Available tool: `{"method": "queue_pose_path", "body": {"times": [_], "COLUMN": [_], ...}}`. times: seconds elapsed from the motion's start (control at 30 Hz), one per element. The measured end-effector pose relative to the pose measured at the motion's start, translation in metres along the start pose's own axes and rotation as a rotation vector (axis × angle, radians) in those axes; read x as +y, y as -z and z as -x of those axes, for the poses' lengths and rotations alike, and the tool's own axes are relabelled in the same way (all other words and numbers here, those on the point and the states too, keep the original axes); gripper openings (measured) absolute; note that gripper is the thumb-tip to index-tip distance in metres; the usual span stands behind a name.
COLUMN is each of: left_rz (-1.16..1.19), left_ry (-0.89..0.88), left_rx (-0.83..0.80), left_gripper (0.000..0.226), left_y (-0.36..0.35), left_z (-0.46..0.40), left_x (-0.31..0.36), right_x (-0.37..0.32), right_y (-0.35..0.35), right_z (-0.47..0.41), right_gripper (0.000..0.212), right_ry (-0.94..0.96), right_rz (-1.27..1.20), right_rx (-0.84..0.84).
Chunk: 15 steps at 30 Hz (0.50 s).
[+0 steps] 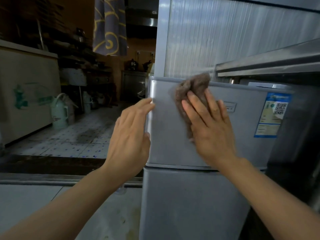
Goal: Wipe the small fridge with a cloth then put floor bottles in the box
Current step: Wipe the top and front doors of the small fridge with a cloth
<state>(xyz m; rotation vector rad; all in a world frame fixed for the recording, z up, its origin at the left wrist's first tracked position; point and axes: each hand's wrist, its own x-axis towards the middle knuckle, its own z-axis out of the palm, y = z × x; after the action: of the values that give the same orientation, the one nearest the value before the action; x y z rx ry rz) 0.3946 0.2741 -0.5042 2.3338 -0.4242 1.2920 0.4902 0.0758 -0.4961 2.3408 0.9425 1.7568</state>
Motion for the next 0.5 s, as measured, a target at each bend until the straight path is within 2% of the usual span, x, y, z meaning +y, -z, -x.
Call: {"method": "queue_pose_path", "body": {"times": [0.1,0.27,0.37,0.5], "left_rz": [-0.120,-0.298,-0.385,-0.389], "left_ry": [-0.011,0.043,-0.010,-0.094], "left_rx": [0.006,-0.041,-0.049,-0.055], "left_gripper": [0.068,0.083,0.082,0.076], "left_y": [-0.017,-0.035,-0.042,-0.059], "left_z": [-0.003,0.006,0.004,-0.004], "left_x": [0.007,0.007,0.012,0.027], "right_x": [-0.023,-0.049,-0.044,-0.025], "right_y": [-0.012,-0.030,-0.027,-0.017], "right_z": [0.026,0.122,0.113,0.060], "right_gripper": [0.070,0.065,0.065,0.067], "right_ry": [-0.097,-0.021,-0.056,-0.260], "right_rz": [-0.096,-0.052,-0.048,-0.082], "right_rx": [0.042,-0.090,-0.082,0.020]}}
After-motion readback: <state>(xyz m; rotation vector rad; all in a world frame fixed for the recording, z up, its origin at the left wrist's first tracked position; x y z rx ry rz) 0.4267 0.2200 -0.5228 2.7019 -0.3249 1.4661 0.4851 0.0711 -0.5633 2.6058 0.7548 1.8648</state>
